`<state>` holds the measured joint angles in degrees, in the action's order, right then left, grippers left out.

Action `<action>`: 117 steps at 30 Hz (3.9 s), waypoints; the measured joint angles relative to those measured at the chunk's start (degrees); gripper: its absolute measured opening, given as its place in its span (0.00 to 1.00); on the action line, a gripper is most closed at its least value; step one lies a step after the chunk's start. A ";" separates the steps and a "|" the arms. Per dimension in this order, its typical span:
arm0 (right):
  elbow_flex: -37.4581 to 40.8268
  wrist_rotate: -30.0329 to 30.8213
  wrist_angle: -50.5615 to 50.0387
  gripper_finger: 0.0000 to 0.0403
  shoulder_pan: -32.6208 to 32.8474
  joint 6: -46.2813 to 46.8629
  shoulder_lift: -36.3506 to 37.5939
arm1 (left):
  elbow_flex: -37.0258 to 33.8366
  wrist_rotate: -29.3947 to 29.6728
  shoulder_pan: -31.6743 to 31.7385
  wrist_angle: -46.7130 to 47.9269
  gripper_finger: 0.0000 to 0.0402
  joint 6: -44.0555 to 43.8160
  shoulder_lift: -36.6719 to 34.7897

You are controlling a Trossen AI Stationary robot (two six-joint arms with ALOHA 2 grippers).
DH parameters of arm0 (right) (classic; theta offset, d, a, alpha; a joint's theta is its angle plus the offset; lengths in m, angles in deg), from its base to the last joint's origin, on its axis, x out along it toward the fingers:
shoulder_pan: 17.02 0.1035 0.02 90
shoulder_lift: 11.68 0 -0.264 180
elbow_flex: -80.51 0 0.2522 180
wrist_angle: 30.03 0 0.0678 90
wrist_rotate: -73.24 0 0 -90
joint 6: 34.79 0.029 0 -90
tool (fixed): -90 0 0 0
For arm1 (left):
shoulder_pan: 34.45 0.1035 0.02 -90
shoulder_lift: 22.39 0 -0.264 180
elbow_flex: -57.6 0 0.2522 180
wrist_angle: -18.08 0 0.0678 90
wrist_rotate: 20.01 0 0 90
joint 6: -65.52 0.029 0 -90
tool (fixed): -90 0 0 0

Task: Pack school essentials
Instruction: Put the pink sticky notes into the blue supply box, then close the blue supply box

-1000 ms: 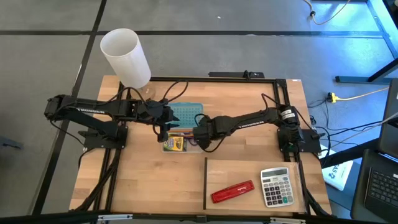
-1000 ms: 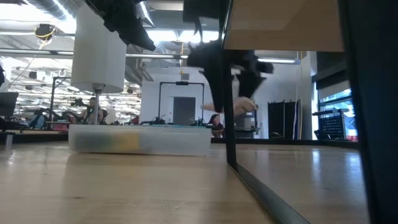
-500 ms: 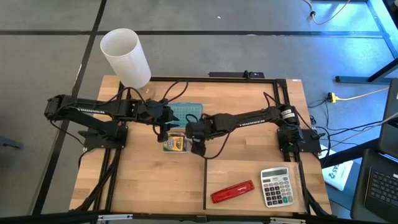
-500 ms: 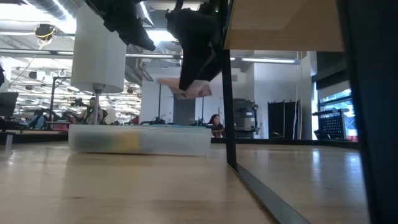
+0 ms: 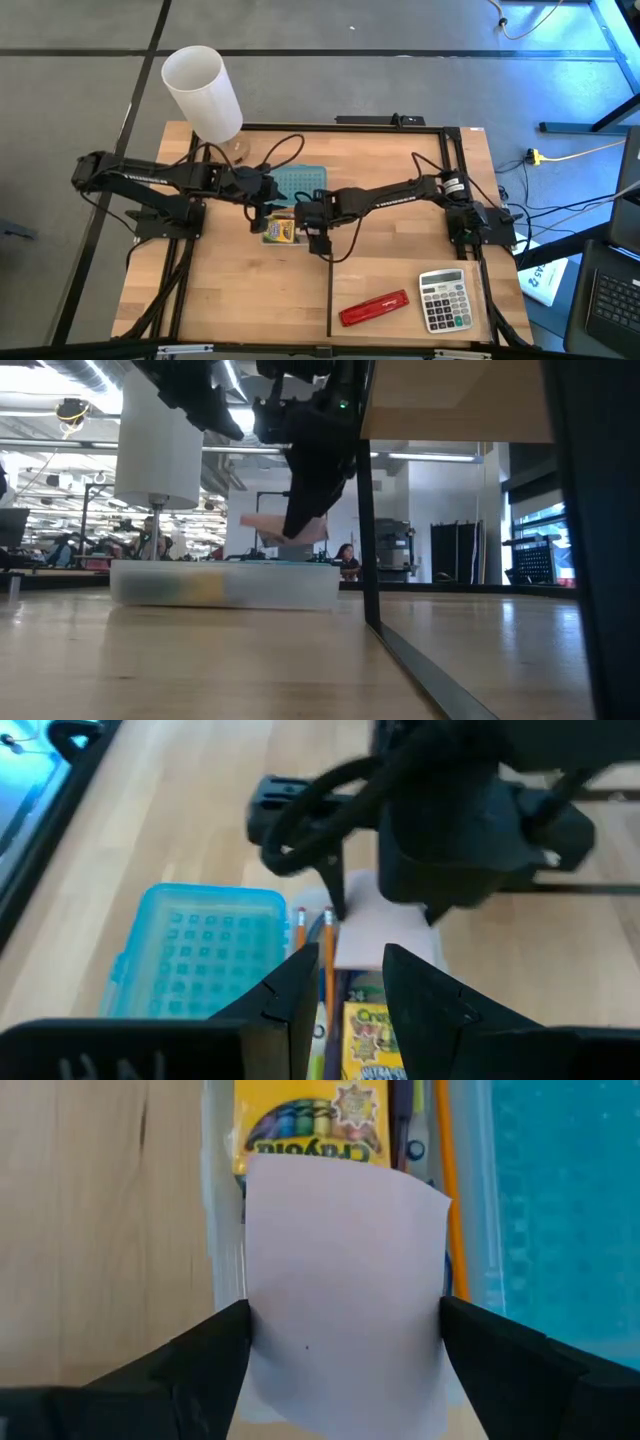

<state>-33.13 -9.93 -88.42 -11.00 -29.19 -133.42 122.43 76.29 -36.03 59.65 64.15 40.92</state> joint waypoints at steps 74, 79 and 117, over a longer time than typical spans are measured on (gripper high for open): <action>0.00 -0.44 2.13 0.98 -0.70 -2.88 -2.46 | 0.00 -0.20 -3.47 4.09 0.27 1.60 0.00; -0.28 0.89 1.99 0.98 -0.76 0.82 -2.44 | 0.00 -0.20 -3.47 4.09 0.27 1.60 0.00; -32.91 1.47 -31.39 0.01 0.08 4.53 -1.88 | 0.00 0.06 -3.47 -0.30 0.27 1.51 0.00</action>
<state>-66.03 -8.45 -119.81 -10.92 -24.66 -135.30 122.43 76.35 -39.51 59.35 65.66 40.92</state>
